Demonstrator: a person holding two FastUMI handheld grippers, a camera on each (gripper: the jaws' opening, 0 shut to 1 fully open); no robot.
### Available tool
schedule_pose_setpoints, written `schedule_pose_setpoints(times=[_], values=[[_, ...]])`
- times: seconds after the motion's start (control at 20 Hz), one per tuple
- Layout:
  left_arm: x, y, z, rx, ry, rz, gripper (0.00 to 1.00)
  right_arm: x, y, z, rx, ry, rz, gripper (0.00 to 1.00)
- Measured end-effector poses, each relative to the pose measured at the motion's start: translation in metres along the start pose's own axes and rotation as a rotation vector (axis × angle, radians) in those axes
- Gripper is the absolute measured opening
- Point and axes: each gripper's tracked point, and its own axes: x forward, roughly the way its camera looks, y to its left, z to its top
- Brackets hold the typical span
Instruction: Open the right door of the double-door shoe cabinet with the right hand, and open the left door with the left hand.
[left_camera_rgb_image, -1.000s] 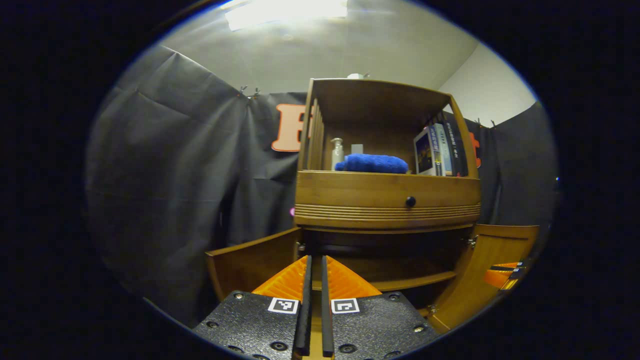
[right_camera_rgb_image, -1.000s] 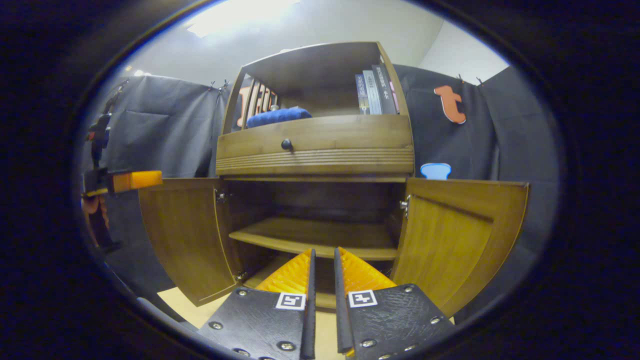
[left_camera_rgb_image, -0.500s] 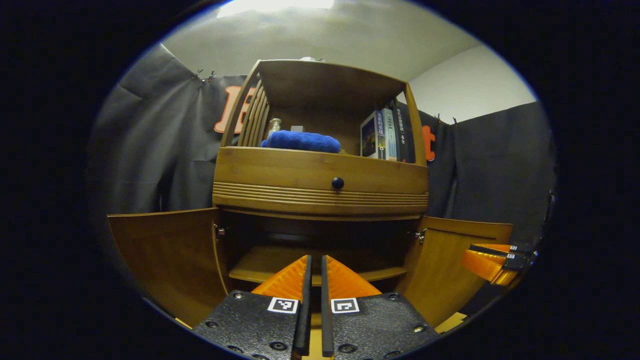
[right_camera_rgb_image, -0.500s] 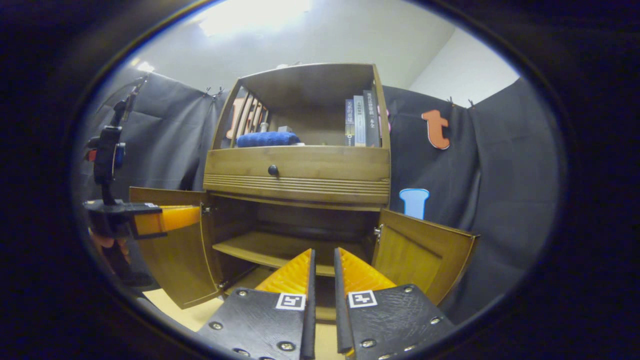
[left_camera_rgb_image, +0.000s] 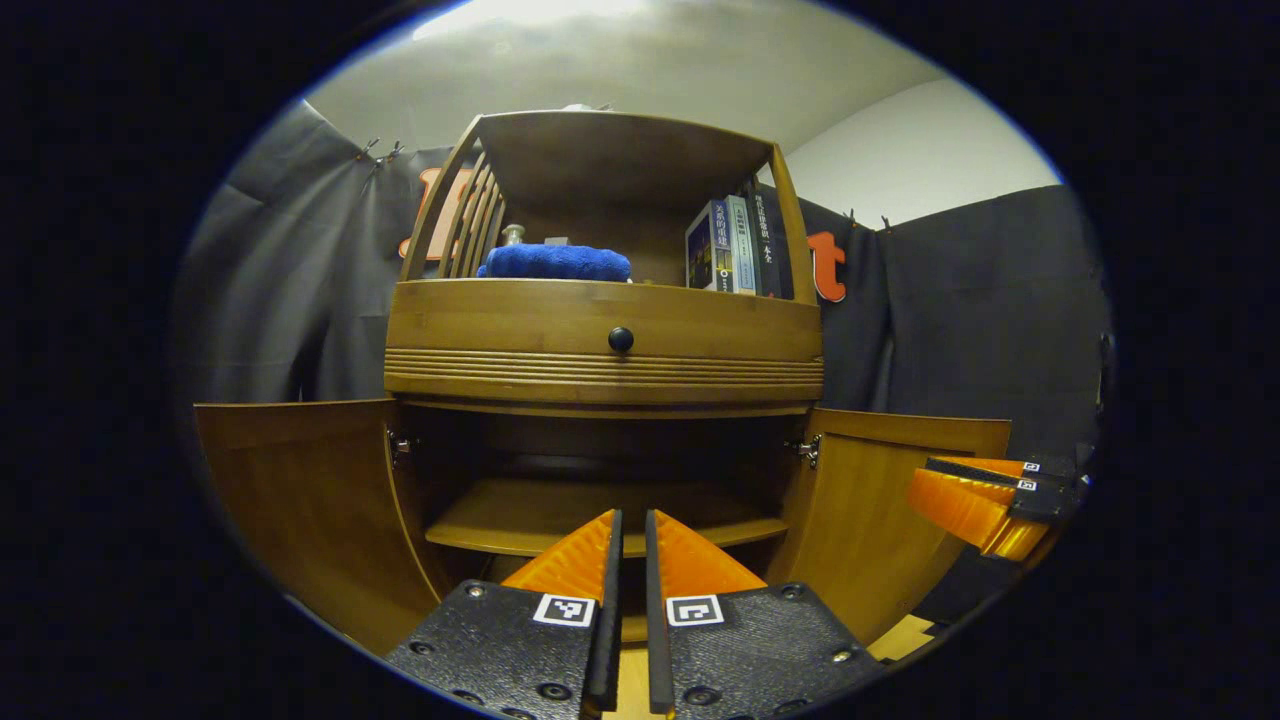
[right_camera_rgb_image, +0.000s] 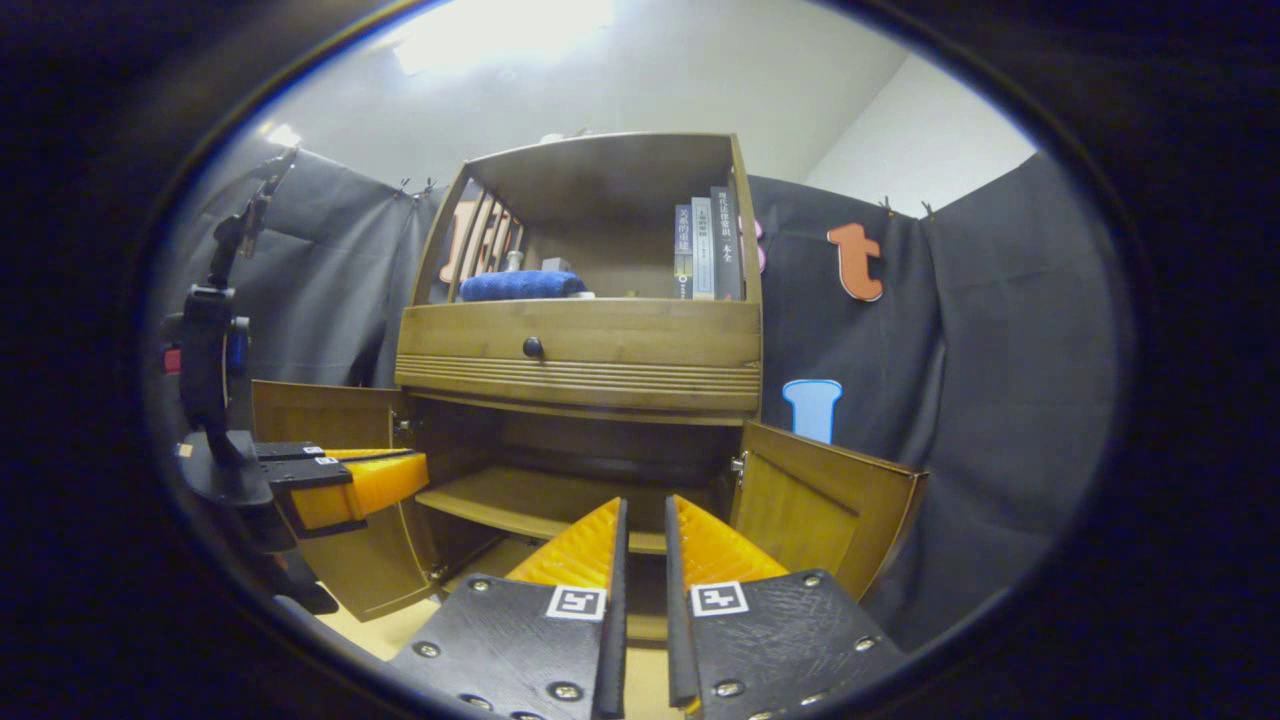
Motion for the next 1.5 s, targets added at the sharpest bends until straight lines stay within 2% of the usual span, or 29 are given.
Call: schedule_pose_setpoints(times=[0.1,0.15,0.2,0.25,0.5,0.55,0.7,0.75,1.15,1.5], values=[[0.000,-0.004,0.000,0.010,-0.005,-0.009,0.13,0.000,0.000,-0.001,0.007,0.000,0.001,0.18],[-0.001,-0.007,-0.001,0.015,-0.006,-0.017,0.17,0.000,0.000,-0.001,0.010,-0.001,0.001,0.18],[0.001,-0.008,-0.002,0.018,-0.006,-0.022,0.22,0.001,0.000,-0.002,0.013,0.000,-0.001,0.29],[-0.002,-0.009,-0.002,0.023,-0.003,-0.024,0.32,0.001,0.000,-0.003,0.015,0.001,-0.004,0.26],[0.003,-0.008,-0.004,0.033,-0.019,-0.009,0.94,0.002,-0.002,-0.008,0.035,0.012,0.002,1.00],[0.005,-0.008,-0.003,0.038,-0.023,-0.009,0.94,0.002,-0.002,-0.007,0.042,0.007,0.001,0.97],[0.008,-0.007,-0.002,0.039,-0.038,-0.008,0.94,0.002,-0.005,-0.009,0.040,0.013,-0.011,0.97],[0.010,-0.009,-0.003,0.034,-0.038,-0.017,0.94,0.002,-0.006,-0.008,0.037,0.012,-0.018,0.99],[0.025,-0.032,-0.003,0.003,-0.031,-0.089,0.95,-0.009,-0.021,-0.012,0.037,0.012,-0.066,0.97],[0.028,-0.048,0.002,0.020,-0.044,-0.135,0.94,-0.018,-0.036,-0.010,0.050,-0.003,-0.113,0.99]])
